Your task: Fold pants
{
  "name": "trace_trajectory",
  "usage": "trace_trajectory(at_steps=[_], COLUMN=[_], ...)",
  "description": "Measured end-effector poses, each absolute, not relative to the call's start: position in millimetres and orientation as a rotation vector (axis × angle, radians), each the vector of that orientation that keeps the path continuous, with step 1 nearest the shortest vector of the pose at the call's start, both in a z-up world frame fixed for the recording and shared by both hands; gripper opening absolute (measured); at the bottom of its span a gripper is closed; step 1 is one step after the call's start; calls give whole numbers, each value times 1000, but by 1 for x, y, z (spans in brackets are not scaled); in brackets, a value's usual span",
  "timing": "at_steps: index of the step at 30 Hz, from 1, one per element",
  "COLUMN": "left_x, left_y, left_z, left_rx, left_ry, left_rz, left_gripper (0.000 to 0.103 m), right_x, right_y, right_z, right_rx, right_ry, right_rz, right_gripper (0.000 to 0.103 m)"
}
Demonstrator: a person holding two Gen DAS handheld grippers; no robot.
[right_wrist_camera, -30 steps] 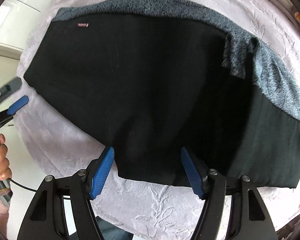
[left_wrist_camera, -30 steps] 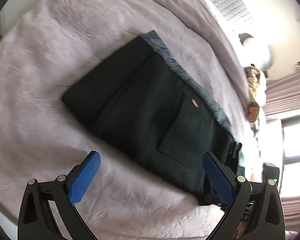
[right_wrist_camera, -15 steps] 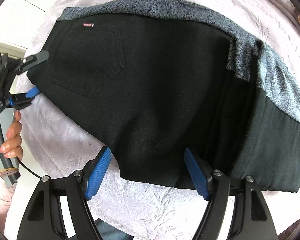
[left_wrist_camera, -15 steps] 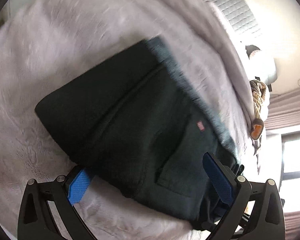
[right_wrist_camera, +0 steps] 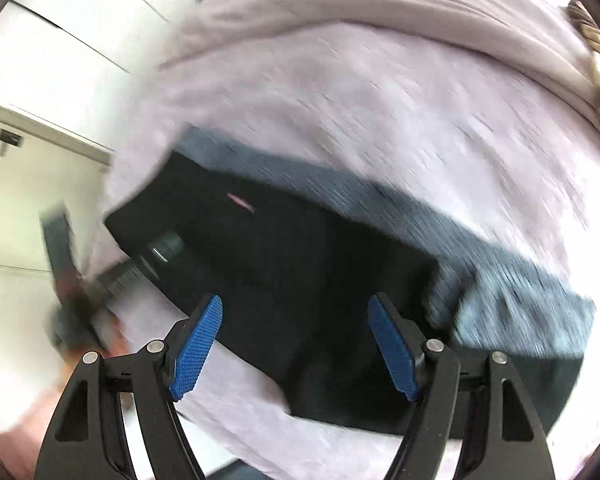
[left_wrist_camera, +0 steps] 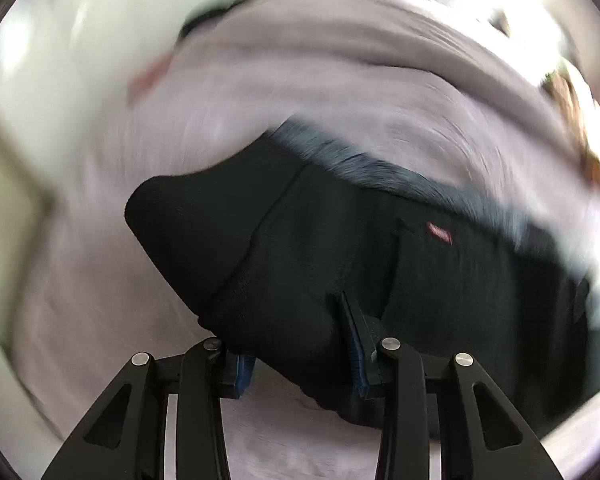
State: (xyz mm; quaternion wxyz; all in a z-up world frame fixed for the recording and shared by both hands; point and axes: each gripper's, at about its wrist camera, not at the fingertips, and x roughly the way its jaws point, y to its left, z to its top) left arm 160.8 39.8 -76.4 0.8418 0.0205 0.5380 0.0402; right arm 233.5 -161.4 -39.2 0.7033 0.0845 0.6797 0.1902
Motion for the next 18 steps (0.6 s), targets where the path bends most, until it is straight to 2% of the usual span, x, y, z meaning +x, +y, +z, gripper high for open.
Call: trace_trajectory(at_steps=[2, 6, 13, 17, 18], left_x=[155, 153, 148, 146, 146], left_y=[18, 15, 18, 16, 14], left_z=[-77, -80, -78, -74, -73], left_rx=[213, 255, 289, 288, 295], left_ry=[1094, 1088, 1072, 1063, 1063], left_rz=[87, 96, 102, 101, 102], left_gripper=[39, 39, 39, 39, 39], right_x=[258, 297, 318, 308, 308], right_y=[-145, -80, 54, 95, 98], right_z=[-35, -37, -66, -97, -105], right_rx=[236, 214, -51, -232, -262], right_ry=[1539, 1678, 1858, 1969, 1996], right_rz=[496, 663, 858, 838, 825], right_gripper=[79, 80, 80, 80, 77])
